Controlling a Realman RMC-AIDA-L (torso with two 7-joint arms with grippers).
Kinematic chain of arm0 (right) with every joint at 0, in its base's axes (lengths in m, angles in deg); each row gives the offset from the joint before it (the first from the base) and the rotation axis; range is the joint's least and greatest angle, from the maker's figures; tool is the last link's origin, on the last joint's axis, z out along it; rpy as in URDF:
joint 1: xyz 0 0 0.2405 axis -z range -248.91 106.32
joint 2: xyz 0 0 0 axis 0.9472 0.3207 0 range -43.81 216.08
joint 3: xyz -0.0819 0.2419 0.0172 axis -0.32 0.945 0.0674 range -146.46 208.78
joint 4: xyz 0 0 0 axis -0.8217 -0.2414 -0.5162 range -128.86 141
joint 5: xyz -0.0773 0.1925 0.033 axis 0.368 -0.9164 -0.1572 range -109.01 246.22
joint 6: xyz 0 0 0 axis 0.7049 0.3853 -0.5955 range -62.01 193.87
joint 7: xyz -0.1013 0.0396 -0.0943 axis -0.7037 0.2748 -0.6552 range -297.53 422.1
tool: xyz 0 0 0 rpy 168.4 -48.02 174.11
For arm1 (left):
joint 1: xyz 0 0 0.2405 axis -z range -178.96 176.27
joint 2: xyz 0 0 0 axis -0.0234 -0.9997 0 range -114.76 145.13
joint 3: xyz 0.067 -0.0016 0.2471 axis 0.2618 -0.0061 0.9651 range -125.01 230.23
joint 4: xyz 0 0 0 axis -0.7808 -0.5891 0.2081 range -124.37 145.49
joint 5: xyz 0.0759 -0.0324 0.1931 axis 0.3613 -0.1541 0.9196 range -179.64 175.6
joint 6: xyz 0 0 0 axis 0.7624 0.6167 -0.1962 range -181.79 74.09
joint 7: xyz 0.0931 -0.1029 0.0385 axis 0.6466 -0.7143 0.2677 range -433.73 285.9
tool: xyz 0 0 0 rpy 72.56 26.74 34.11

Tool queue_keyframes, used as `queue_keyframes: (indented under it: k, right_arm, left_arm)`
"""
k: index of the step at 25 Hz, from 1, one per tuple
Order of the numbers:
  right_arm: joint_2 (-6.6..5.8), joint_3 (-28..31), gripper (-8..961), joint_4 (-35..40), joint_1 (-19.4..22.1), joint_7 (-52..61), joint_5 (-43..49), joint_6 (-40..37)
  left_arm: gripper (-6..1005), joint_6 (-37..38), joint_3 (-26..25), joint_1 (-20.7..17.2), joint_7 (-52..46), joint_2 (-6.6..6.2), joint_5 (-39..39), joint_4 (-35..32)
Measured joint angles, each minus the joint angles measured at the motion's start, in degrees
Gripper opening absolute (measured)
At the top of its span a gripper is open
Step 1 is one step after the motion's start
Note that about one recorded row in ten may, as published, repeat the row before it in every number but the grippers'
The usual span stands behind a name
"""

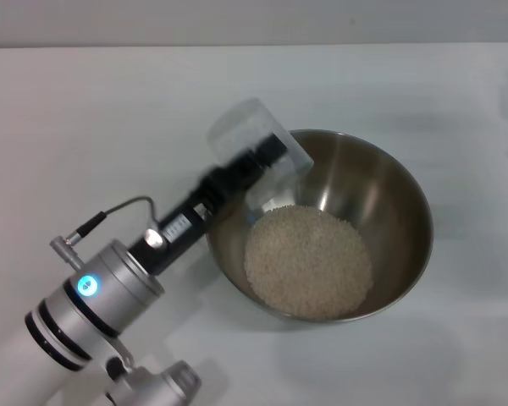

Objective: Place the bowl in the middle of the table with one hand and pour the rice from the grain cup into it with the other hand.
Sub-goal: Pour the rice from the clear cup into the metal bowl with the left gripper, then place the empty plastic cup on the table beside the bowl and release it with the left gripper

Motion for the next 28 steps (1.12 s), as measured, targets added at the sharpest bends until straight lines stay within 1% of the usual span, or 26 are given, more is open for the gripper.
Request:
queue_keyframes:
  k: [2,3,4,5,8,10,11,12,13,14,15,16,17,18,21,22,23,24,28]
  right_arm:
    - [0.08,0.0,443,0.0,-0.1,0.0,0.0,0.0]
    - [0.11,0.0,444,0.1,-0.2,0.0,0.0,0.1]
    - [0.11,0.0,444,0.1,-0.2,0.0,0.0,0.1]
    - [0.11,0.0,444,0.2,-0.2,0.0,0.0,0.1]
    - [0.19,0.0,445,0.2,-0.2,0.0,0.0,0.1]
    - [0.23,0.0,445,0.3,-0.2,0.4,0.1,0.0]
    - [0.23,0.0,445,0.3,-0.2,0.4,0.1,0.0]
    - [0.27,0.0,445,0.3,-0.2,0.5,0.1,-0.3]
    - [0.27,0.0,446,0.3,-0.2,0.5,0.1,-0.3]
    - [0.31,-0.1,446,0.4,-0.2,0.6,0.1,-0.4]
    - [0.36,-0.3,446,0.5,-0.1,0.6,0.1,-0.4]
    - [0.36,-0.3,446,0.5,-0.1,0.6,0.1,-0.4]
    - [0.43,-0.5,446,0.6,0.1,0.6,0.1,-0.7]
    - [0.43,-0.5,446,0.6,0.1,0.6,0.1,-0.7]
    - [0.55,-0.6,447,0.7,0.4,0.8,0.1,-1.4]
    - [0.55,-0.6,447,0.7,0.4,0.8,0.1,-1.4]
    - [0.57,-0.6,447,0.7,0.5,1.3,0.1,-1.6]
    - [0.57,-0.6,448,0.7,0.5,1.3,0.1,-1.6]
    - [0.65,-0.6,448,0.7,0.8,2.8,0.1,-1.8]
  left_arm:
    - [36,0.1,-2.2,-0.6,-8.8,-0.02,0.0,0.6]
    - [36,0.0,-4.8,-1.3,-20.4,0.14,0.0,0.9]
    - [36,0.0,-4.8,-1.3,-20.4,0.14,0.0,0.9]
    - [37,-0.1,-6.0,-1.7,-26.2,0.2,-0.1,0.9]
    - [37,-0.5,-8.7,-2.5,-39.3,0.22,-0.2,0.9]
    - [38,-2.2,-14.1,-4.1,-55.1,0.25,-0.7,1.0]
    - [38,-2.2,-14.1,-4.1,-55.1,0.25,-0.7,1.0]
    - [38,-4.2,-16.7,-4.8,-63.0,0.25,-1.2,1.0]
    - [38,-4.2,-16.7,-4.8,-63.0,0.25,-1.2,1.0]
    - [39,-5.1,-17.7,-5.0,-65.9,0.25,-1.5,1.0]
    - [39,-7.3,-19.0,-5.3,-71.4,0.25,-3.3,0.9]
    - [39,-7.3,-19.0,-5.3,-71.4,0.25,-3.3,0.9]
    - [39,-9.4,-19.3,-5.3,-75.3,0.25,-5.4,0.6]
    - [40,-9.4,-19.3,-5.3,-75.3,0.25,-5.4,0.6]
    - [40,-13.4,-19.4,-5.3,-80.1,0.23,-8.7,0.3]
    - [41,-13.4,-19.4,-5.3,-80.1,0.23,-8.7,0.3]
    - [41,-16.0,-19.4,-5.3,-82.2,0.2,-10.4,0.3]
    - [41,-16.0,-19.4,-5.3,-82.2,0.2,-10.4,0.3]
    - [42,-21.5,-19.5,-5.3,-86.2,0.19,-12.4,0.2]
